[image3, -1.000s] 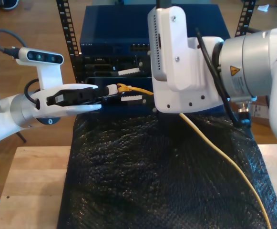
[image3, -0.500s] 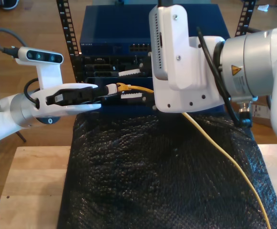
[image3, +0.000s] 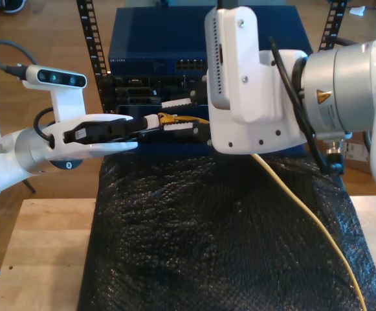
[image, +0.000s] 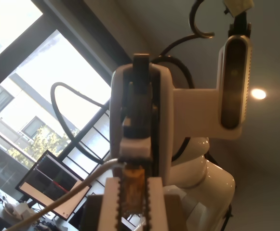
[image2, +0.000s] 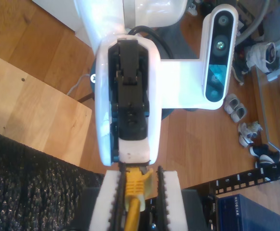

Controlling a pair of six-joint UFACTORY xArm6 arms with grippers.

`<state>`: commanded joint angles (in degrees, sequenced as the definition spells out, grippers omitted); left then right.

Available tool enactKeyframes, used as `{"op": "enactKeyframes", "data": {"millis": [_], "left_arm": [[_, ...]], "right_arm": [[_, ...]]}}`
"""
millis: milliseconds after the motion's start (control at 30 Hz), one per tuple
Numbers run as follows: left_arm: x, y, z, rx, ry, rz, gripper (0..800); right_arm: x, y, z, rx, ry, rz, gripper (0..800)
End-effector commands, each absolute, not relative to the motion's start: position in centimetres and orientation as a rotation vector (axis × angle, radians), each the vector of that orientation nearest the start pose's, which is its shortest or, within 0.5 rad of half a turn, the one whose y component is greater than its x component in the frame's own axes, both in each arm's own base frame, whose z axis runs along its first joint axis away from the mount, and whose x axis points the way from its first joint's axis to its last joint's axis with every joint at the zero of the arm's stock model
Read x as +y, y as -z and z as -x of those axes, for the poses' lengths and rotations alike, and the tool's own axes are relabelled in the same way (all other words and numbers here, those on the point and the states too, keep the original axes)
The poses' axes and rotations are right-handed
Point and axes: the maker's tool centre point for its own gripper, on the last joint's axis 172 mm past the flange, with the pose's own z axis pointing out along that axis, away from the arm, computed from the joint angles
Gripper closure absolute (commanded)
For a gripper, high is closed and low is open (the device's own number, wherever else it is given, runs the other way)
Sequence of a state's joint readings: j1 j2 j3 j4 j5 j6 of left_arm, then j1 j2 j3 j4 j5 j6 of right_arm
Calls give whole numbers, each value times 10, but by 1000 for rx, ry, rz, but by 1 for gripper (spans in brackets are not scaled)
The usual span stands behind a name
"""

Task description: Grab the cable and plug it in

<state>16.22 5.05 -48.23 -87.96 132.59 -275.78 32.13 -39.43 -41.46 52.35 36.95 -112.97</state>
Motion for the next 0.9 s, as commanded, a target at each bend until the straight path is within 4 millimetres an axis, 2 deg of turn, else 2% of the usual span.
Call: {"op": "enactKeyframes", "data": {"millis": [233,300,367,467,500,667,800,900], "left_arm": [[-161,-437,-336,-568,-447,-931,766],[-161,-437,-336,-568,-447,-931,764],[-161,-437,-336,-568,-447,-931,756],[-161,-437,-336,-567,-442,-929,701],[-161,-438,-334,-567,-432,-925,647],[-159,-442,-337,-546,-432,-907,168],[-157,-446,-344,-532,-481,-891,14],[-157,-446,-345,-551,-517,-889,5]], "right_arm": [[312,-442,-346,2386,-1649,-1536,624],[312,-442,-346,2385,-1650,-1538,660],[312,-441,-346,2386,-1649,-1542,730],[312,-443,-345,2373,-1666,-1577,772],[312,-443,-345,2370,-1667,-1586,777],[312,-437,-344,2372,-1658,-1616,786],[312,-437,-344,2371,-1659,-1618,796],[312,-435,-344,2379,-1653,-1621,797]]}}
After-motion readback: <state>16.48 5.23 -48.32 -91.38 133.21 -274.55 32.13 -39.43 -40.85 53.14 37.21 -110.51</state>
